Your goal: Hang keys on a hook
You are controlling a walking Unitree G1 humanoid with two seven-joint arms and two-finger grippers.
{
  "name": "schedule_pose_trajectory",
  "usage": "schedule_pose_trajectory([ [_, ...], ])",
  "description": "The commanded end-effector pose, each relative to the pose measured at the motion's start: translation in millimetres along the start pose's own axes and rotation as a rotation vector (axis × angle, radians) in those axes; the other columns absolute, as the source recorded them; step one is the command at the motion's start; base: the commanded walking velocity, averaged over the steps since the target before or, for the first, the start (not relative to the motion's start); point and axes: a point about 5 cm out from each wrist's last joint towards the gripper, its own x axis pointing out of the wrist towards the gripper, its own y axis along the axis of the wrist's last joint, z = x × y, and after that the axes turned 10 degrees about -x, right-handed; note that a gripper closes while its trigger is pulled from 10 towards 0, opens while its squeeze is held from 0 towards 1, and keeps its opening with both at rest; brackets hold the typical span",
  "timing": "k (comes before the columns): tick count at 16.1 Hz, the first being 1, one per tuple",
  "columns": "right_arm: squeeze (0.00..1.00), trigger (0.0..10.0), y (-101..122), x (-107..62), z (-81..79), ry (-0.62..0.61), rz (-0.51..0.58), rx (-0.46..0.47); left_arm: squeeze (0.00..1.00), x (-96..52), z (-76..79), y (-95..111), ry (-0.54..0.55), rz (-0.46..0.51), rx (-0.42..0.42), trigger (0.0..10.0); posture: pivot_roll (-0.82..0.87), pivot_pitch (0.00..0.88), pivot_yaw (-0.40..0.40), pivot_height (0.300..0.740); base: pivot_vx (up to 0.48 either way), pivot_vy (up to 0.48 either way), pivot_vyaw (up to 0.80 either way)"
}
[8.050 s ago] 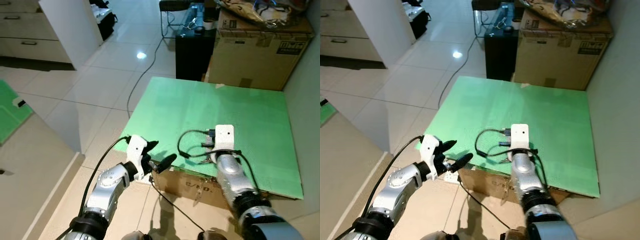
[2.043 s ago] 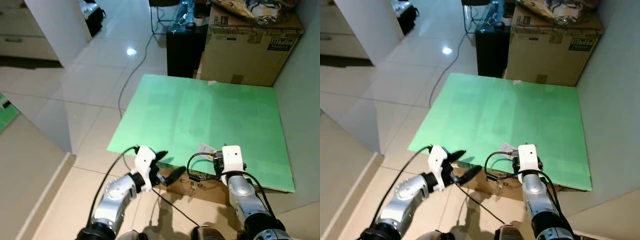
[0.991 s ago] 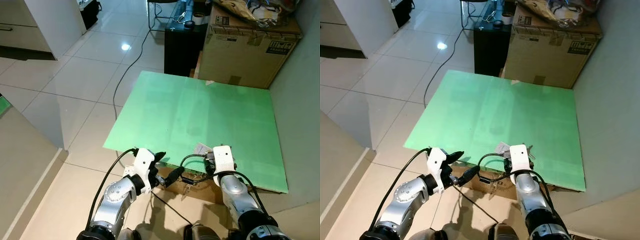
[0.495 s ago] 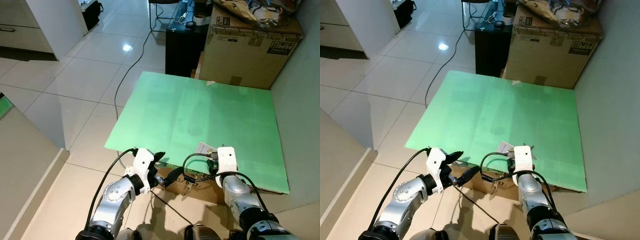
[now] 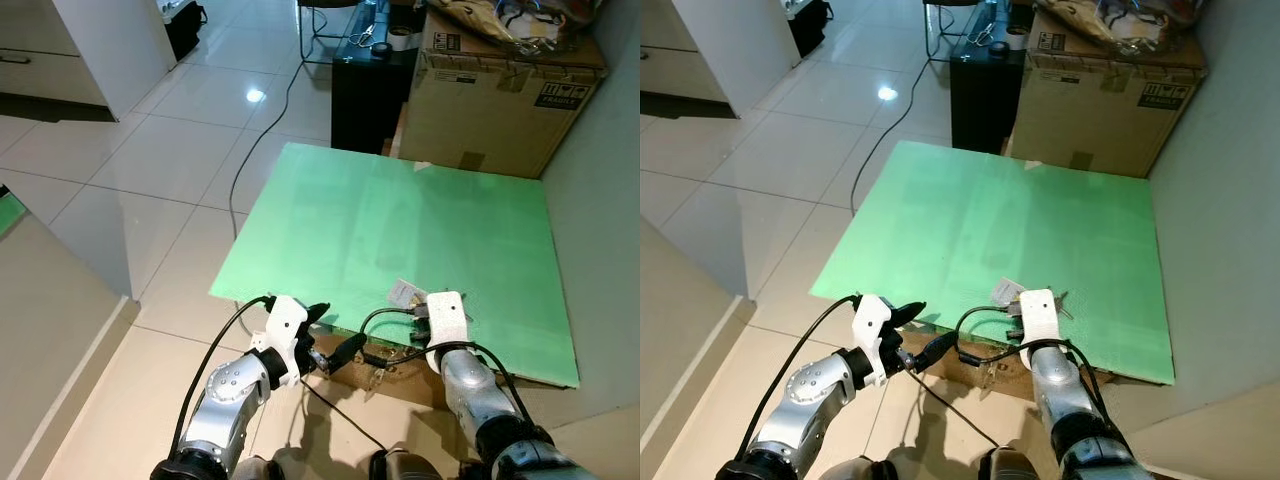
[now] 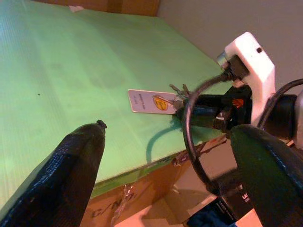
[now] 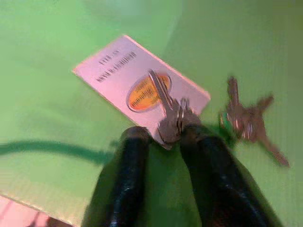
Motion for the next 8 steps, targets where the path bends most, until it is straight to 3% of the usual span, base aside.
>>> schedule_pose_trajectory([
  [1, 0.0, 0.0, 9, -0.1, -2.9, -0.001, 0.058, -0.033, 0.0, 0.2, -0.6, 2, -0.01, -0.006, 0.019, 10.0, -0.13, 0.115, 0.068, 0.74, 0.0, 0.0, 0.0],
  [6, 0.0, 0.0, 34, -10.3, -25.3, 0.043, 0.222, -0.052, 0.0, 0.8, -4.1, 4, -0.012, -0.012, 0.027, 10.0, -0.13, 0.089, 0.078, 0.74, 0.0, 0.0, 0.0],
  [8, 0.0, 0.0, 33, -7.5, -21.8, 0.019, 0.188, -0.047, 0.0, 2.6, -4.9, 6, -0.022, -0.014, 0.034, 10.0, -0.14, 0.072, 0.089, 0.74, 0.0, 0.0, 0.0],
])
